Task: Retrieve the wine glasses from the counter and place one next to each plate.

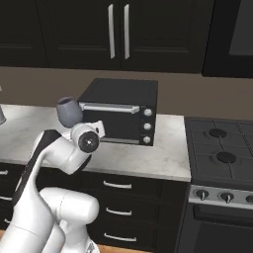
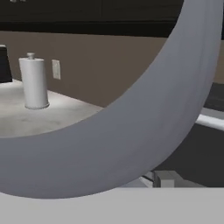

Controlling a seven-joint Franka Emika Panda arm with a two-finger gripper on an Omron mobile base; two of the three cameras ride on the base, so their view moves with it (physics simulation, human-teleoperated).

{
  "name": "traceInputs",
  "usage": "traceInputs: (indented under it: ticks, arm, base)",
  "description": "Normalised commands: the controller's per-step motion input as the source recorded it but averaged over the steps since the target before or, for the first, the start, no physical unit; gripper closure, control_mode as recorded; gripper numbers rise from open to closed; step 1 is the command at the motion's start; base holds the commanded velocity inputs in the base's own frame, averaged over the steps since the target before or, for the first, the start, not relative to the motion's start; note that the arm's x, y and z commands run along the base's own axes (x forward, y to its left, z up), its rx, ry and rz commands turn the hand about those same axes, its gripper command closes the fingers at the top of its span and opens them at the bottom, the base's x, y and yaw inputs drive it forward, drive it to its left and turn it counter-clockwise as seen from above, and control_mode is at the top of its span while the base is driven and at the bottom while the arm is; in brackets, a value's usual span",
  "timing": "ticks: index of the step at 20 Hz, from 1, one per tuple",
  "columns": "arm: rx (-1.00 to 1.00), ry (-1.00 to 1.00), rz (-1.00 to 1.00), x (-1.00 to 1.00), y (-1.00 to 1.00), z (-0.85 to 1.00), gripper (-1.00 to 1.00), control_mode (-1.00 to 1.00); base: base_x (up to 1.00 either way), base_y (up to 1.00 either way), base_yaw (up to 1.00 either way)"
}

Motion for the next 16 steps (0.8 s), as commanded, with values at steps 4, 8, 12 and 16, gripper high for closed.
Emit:
traceInputs:
  ticks: [4, 8, 12, 16]
  arm:
    - [0.01, 0.00, 0.07, -0.01, -0.30, 0.48, 1.00, -1.00]
    - [0.00, 0.00, 0.04, -0.21, -0.24, 0.67, 1.00, -1.00]
    - [0.00, 0.00, 0.00, -0.46, -0.13, 0.98, 1.00, -1.00]
    - [0.00, 0.00, 0.00, -0.35, -0.19, 0.81, 1.00, -1.00]
  base:
    - [0.00, 0.00, 0.00]
    - [0.00, 0.00, 0.00]
    - [0.00, 0.00, 0.00]
    - [0.00, 0.00, 0.00]
